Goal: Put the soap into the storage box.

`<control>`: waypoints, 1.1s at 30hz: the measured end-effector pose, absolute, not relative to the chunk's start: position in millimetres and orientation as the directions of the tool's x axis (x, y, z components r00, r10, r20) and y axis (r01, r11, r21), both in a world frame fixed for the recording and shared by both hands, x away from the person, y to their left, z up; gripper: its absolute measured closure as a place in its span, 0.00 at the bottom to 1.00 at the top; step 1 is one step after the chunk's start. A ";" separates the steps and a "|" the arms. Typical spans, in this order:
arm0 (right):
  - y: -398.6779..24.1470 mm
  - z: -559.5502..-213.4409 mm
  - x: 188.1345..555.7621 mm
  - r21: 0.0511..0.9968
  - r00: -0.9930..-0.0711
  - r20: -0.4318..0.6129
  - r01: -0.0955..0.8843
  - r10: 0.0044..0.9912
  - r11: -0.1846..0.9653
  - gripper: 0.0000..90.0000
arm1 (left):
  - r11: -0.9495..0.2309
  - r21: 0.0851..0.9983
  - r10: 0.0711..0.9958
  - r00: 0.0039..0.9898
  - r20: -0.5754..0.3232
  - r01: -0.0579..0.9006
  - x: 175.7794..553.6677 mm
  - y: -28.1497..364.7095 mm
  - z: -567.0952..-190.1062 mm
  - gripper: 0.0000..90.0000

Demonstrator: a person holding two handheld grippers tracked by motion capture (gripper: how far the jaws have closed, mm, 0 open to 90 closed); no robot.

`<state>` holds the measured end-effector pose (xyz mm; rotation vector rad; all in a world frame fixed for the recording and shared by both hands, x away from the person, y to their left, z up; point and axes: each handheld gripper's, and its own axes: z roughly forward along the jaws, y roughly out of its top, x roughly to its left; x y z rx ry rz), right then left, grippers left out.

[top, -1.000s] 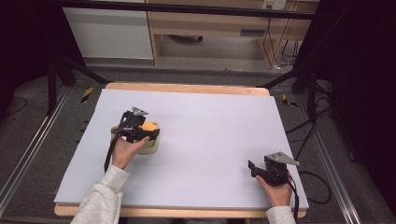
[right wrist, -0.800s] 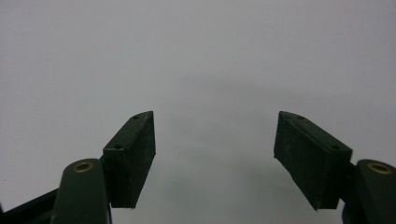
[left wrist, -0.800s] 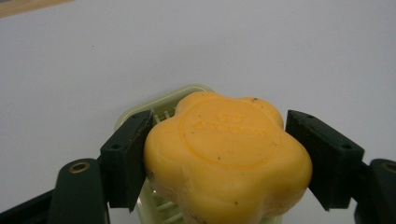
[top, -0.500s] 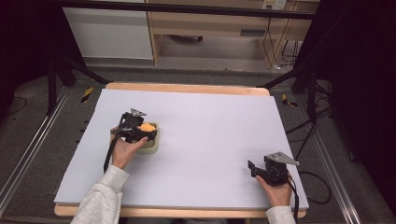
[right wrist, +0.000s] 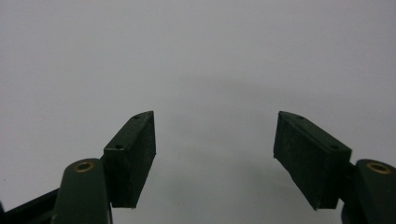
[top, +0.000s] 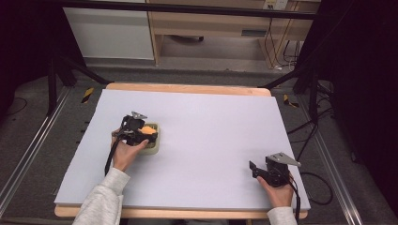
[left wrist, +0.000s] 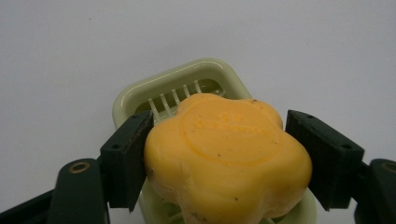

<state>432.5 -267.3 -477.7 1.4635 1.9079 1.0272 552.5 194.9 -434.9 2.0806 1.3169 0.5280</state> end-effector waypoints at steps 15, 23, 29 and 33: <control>-266.9 -477.4 432.3 0.814 -0.278 0.049 0.567 0.959 0.123 0.33 | -0.304 0.685 0.907 0.421 -0.004 0.662 551.2 194.6 -445.0 0.28; -267.0 -477.6 432.4 0.814 -0.279 0.046 0.567 0.959 0.126 0.33 | -0.293 0.695 0.907 0.420 -0.014 0.656 550.0 197.2 -447.3 0.28; -266.5 -477.7 432.4 0.813 -0.279 0.046 0.568 0.959 0.126 0.33 | -0.300 0.697 0.907 0.420 -0.001 0.651 547.0 197.8 -447.6 0.27; -266.3 -477.5 432.1 0.812 -0.282 0.049 0.570 0.958 0.126 0.33 | -0.292 0.707 0.907 0.422 -0.011 0.645 544.9 197.1 -444.1 0.26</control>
